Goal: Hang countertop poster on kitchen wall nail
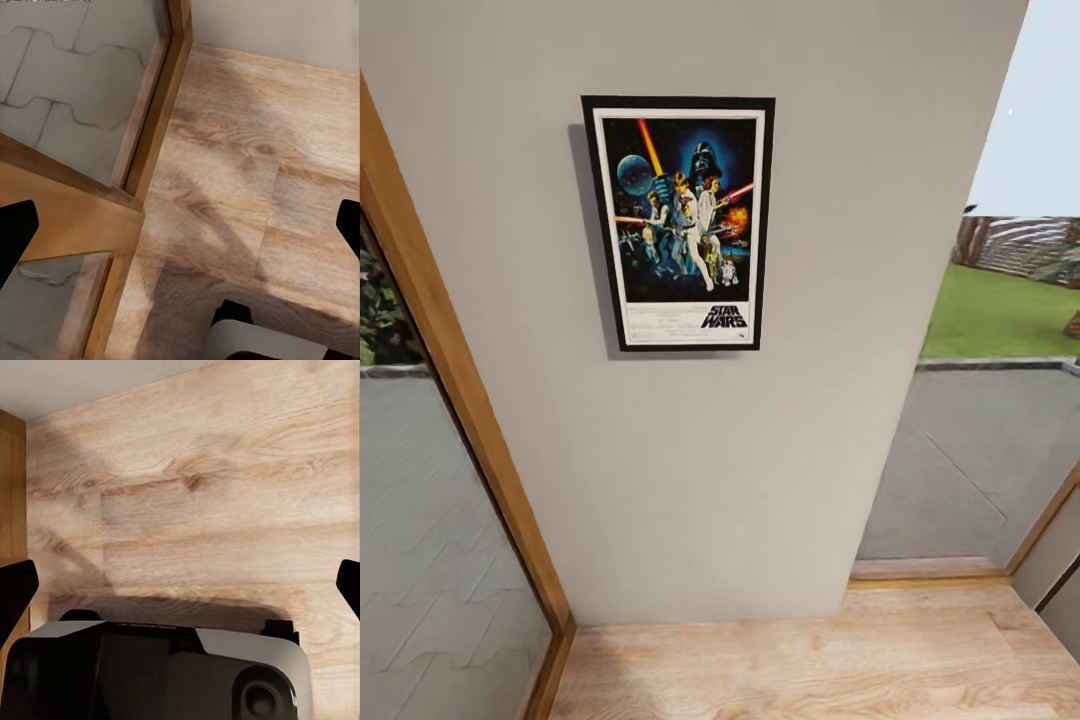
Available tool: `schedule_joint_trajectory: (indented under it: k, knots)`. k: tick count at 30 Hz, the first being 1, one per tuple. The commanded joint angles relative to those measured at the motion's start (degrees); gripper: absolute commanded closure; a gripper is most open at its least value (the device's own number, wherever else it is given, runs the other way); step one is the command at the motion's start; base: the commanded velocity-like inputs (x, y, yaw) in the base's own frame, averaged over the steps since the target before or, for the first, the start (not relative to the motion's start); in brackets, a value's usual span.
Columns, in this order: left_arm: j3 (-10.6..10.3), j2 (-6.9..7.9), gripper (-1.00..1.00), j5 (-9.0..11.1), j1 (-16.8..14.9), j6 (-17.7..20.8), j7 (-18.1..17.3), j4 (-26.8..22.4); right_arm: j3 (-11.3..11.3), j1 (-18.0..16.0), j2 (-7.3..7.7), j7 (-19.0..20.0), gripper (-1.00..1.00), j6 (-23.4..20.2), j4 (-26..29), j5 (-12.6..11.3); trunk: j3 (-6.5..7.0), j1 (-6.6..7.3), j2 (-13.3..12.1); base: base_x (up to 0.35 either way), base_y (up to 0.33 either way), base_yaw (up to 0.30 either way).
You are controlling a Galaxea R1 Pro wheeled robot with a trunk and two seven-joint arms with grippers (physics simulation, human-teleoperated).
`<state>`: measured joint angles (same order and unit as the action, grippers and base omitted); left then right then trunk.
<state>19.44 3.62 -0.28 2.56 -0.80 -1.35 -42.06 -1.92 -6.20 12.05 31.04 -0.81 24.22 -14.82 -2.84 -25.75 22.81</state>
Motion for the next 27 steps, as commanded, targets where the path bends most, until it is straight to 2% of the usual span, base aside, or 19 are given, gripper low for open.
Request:
schedule_joint_trajectory:
  k: [1, 8, 9, 13, 14, 15, 16, 20, 27]
  knots:
    - [0.1, -0.01, -1.0, 0.0, 0.0, -0.1, -0.1, 0.0, -0.2, 0.0, -0.01, 0.3, -1.0, -0.1, -0.1, -0.3, -0.02, -0.04, 0.1, 0.0, 0.0, 0.0]
    - [0.1, -0.01, -1.0, -0.1, 0.0, -0.1, -0.1, 0.0, -0.2, 0.0, -0.45, -1.0, -1.0, -0.1, -1.6, -0.3, 0.42, -0.04, 0.1, 0.0, 0.0, 0.0]
    - [0.1, -0.01, -1.0, -0.1, 0.0, -0.1, -0.1, 0.0, -0.2, 0.0, -1.06, -2.4, -1.0, 0.0, -3.3, -0.2, 0.43, -0.04, 0.1, 0.0, 0.0, 0.0]
    - [0.1, -0.01, -1.0, -0.1, 0.0, -0.2, -0.1, 0.0, -0.3, 0.0, -1.96, -4.3, -1.0, 0.5, -7.5, -0.3, 0.46, -0.04, 0.1, 0.0, 0.0, 0.0]
    - [0.1, -0.01, -1.0, -0.1, 0.0, -0.2, -0.1, 0.0, -0.3, 0.0, -2.29, -5.0, -1.0, 0.7, -11.2, -0.3, 0.46, -0.04, 0.1, 0.0, 0.0, 0.0]
    - [0.1, -0.01, -1.0, -0.1, 0.0, -0.2, -0.1, 0.0, -0.3, 0.0, -2.29, -5.0, -1.0, 0.7, -11.2, -0.3, 0.46, -0.04, 0.1, 0.0, 0.0, 0.0]
    - [0.1, -0.01, -1.0, -0.1, 0.0, -0.2, -0.1, 0.0, -0.3, 0.0, -2.47, -5.4, -1.0, 0.7, -14.7, -0.2, 0.46, -0.04, 0.1, 0.0, 0.0, 0.0]
    - [0.1, -0.01, -1.0, -0.1, 0.0, -0.2, -0.1, 0.0, -0.3, 0.0, -2.59, -5.6, -1.0, 0.7, -19.8, -0.2, 0.46, -0.04, 0.1, 0.0, 0.0, 0.0]
    - [0.1, -0.01, -1.0, -0.1, 0.0, -0.1, -0.1, 0.1, -0.2, 0.0, -2.64, -5.8, -1.0, 0.8, -22.5, -0.3, 0.47, -0.04, 0.1, 0.0, 0.0, 0.0]
